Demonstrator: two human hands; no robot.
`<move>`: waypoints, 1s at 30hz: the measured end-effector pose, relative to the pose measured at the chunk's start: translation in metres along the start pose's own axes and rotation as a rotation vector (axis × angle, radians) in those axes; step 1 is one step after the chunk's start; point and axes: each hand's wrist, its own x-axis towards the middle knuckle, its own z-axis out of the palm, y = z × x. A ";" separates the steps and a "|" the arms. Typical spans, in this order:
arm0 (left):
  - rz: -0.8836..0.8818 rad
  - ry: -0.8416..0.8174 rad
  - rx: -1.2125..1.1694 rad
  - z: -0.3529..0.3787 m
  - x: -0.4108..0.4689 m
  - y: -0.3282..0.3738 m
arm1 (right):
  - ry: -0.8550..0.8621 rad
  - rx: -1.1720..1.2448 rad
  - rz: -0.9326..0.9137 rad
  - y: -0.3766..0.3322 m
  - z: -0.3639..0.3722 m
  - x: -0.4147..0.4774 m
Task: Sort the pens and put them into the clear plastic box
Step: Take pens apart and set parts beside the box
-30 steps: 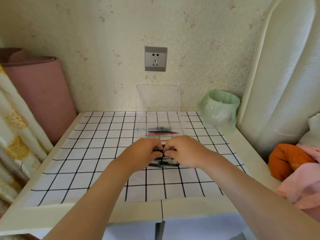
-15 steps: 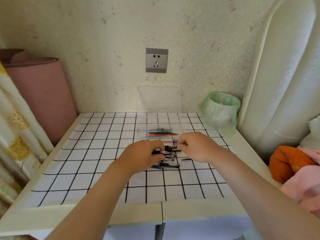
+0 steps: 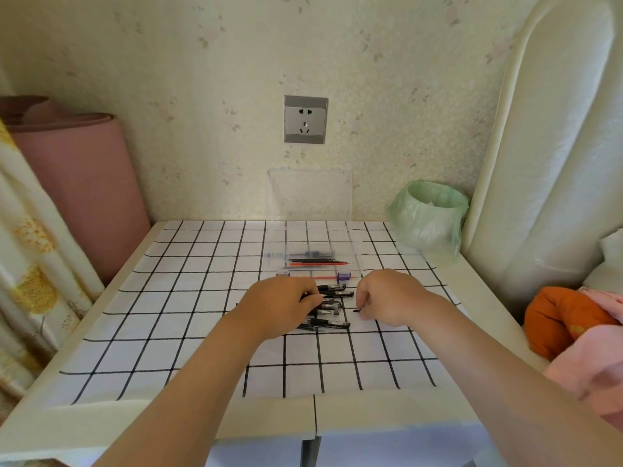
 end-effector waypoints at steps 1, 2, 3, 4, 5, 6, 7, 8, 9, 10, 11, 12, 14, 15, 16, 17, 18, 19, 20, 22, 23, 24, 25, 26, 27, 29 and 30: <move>0.000 0.003 -0.005 0.001 0.000 -0.001 | 0.020 0.010 -0.008 -0.001 -0.001 0.000; -0.003 0.002 -0.025 0.001 -0.001 -0.001 | 0.050 0.022 -0.021 -0.002 -0.001 0.000; -0.009 -0.005 -0.057 0.002 -0.001 -0.002 | 0.087 0.037 -0.039 -0.003 -0.001 -0.001; -0.014 -0.014 -0.093 0.002 -0.001 -0.002 | 0.123 0.065 -0.060 -0.005 -0.002 0.000; -0.018 -0.023 -0.126 0.002 0.000 -0.003 | 0.149 0.113 -0.080 -0.007 -0.002 0.000; -0.019 -0.029 -0.149 0.002 0.000 -0.004 | 0.163 0.177 -0.097 -0.010 -0.002 0.001; -0.020 -0.032 -0.161 0.002 0.000 -0.004 | 0.166 0.242 -0.110 -0.012 -0.001 0.001; -0.020 -0.035 -0.168 0.002 0.000 -0.004 | 0.162 0.295 -0.121 -0.014 -0.001 0.001; -0.022 -0.037 -0.173 0.002 0.000 -0.004 | 0.154 0.331 -0.131 -0.015 -0.001 0.000; -0.024 -0.040 -0.180 0.001 0.000 -0.004 | 0.147 0.353 -0.141 -0.016 0.000 0.000; -0.024 -0.043 -0.186 0.001 0.000 -0.004 | 0.141 0.365 -0.149 -0.017 0.000 -0.001; -0.023 -0.046 -0.187 0.001 -0.001 -0.003 | 0.136 0.373 -0.156 -0.017 0.000 -0.001; -0.016 -0.046 -0.181 0.000 -0.002 -0.003 | 0.133 0.391 -0.168 -0.019 0.001 -0.001; -0.012 -0.043 -0.175 0.000 -0.002 -0.002 | 0.134 0.398 -0.176 -0.019 0.000 -0.001; -0.011 -0.041 -0.170 0.000 -0.002 -0.002 | 0.137 0.403 -0.186 -0.020 0.001 -0.001; -0.011 -0.040 -0.169 0.000 -0.002 -0.002 | 0.140 0.407 -0.196 -0.020 0.001 -0.001; -0.012 -0.041 -0.168 0.000 -0.002 -0.002 | 0.141 0.413 -0.203 -0.021 0.001 -0.002; -0.012 -0.044 -0.169 -0.001 -0.002 -0.001 | 0.142 0.415 -0.210 -0.022 0.002 -0.002; -0.014 -0.049 -0.173 -0.001 -0.002 -0.001 | 0.142 0.411 -0.216 -0.022 0.003 -0.002; -0.013 -0.053 -0.191 -0.001 -0.002 0.001 | 0.135 0.417 -0.235 -0.024 0.005 -0.001; -0.011 -0.053 -0.201 -0.001 -0.002 0.002 | 0.136 0.434 -0.249 -0.025 0.006 0.000; -0.011 -0.057 -0.211 -0.002 -0.002 0.002 | 0.142 0.451 -0.262 -0.026 0.007 0.000; -0.010 -0.061 -0.220 -0.002 -0.002 0.002 | 0.155 0.462 -0.273 -0.027 0.008 0.001; -0.010 -0.063 -0.230 -0.003 -0.002 0.001 | 0.170 0.472 -0.281 -0.028 0.008 0.001; -0.013 -0.060 -0.239 -0.004 -0.002 0.000 | 0.185 0.478 -0.286 -0.029 0.008 0.002; -0.016 -0.044 -0.245 -0.006 -0.001 -0.004 | 0.214 0.486 -0.290 -0.029 0.008 0.002; -0.014 -0.036 -0.247 -0.008 -0.001 -0.005 | 0.228 0.495 -0.287 -0.029 0.008 0.002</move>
